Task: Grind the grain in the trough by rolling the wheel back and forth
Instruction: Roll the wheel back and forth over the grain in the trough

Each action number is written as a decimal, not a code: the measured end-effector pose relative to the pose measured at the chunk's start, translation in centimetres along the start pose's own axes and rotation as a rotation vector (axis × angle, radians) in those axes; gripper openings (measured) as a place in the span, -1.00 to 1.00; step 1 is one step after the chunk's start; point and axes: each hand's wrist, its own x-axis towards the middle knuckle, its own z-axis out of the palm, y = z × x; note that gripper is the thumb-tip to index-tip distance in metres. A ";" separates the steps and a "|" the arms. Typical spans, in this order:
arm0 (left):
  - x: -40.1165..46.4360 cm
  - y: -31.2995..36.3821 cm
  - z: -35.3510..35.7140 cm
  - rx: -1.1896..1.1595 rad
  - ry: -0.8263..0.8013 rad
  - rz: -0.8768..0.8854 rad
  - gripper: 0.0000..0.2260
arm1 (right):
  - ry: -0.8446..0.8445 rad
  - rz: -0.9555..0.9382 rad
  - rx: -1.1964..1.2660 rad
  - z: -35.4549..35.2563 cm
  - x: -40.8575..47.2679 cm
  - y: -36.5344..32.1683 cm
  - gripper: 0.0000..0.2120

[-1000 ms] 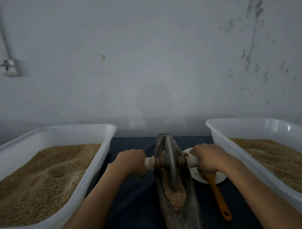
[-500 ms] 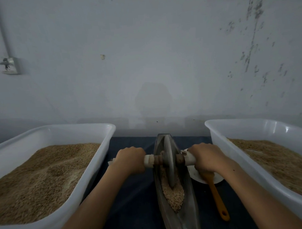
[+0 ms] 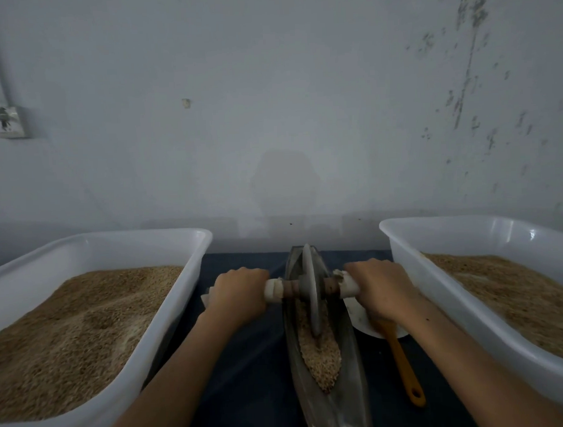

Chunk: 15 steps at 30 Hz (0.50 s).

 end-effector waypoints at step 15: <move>0.4 -0.5 -0.4 -0.081 -0.310 -0.020 -0.77 | -0.267 -0.020 -0.008 -1.1 0.4 0.3 -0.78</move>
